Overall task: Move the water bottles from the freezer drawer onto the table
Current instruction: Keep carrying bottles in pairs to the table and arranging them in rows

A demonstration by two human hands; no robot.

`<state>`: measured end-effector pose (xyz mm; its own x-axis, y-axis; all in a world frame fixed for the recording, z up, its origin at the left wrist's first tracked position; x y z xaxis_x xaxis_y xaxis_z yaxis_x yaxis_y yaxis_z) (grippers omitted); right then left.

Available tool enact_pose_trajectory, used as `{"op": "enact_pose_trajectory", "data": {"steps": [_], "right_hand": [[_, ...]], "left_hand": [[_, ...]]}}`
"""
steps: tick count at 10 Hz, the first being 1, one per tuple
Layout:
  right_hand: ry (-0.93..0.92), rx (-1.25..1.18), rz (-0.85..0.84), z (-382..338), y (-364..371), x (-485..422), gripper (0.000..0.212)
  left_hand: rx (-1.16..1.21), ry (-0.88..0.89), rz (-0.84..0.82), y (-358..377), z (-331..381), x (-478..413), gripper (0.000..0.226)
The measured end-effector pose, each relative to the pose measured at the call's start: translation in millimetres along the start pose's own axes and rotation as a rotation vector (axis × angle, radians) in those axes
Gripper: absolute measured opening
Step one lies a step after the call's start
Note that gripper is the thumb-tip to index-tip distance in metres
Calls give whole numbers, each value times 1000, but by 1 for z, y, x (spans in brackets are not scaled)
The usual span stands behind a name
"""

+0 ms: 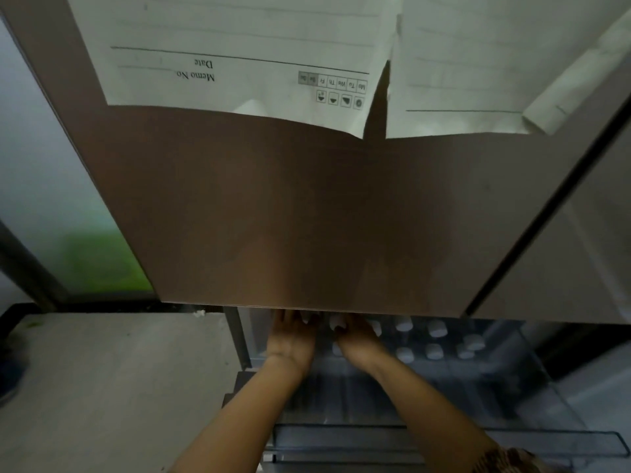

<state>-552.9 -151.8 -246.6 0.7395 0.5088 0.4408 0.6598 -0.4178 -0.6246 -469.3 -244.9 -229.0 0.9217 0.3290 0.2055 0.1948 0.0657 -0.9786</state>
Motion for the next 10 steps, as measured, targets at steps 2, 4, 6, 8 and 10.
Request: {"op": "enact_pose_trajectory", "data": {"steps": [2, 4, 6, 8, 10], "right_hand": [[-106, 130, -104, 2, -7, 21, 23], [-163, 194, -96, 2, -4, 34, 33], [-170, 188, -68, 2, -2, 39, 38], [-236, 132, 54, 9, -25, 62, 24], [-495, 337, 320, -5, -32, 113, 24]], "left_hand": [[-54, 50, 44, 1, -2, 11, 48], [-118, 69, 26, 3, 1, 17, 51], [-71, 13, 48, 4, 3, 13, 47], [-2, 59, 222, -15, -2, 41, 32], [84, 203, 335, -34, -2, 84, 32]]}}
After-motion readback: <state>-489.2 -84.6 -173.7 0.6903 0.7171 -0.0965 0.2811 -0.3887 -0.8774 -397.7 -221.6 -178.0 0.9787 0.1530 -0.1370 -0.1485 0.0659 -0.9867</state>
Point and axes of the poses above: each hand's wrist, its own x-axis away from the middle knuckle, its own y-axis out of the palm, z = x × y, the point moved 3 cm from there along -x, towards the middle knuckle, and after that the axes turned 5 degrees about y, right-handed, at the moved point
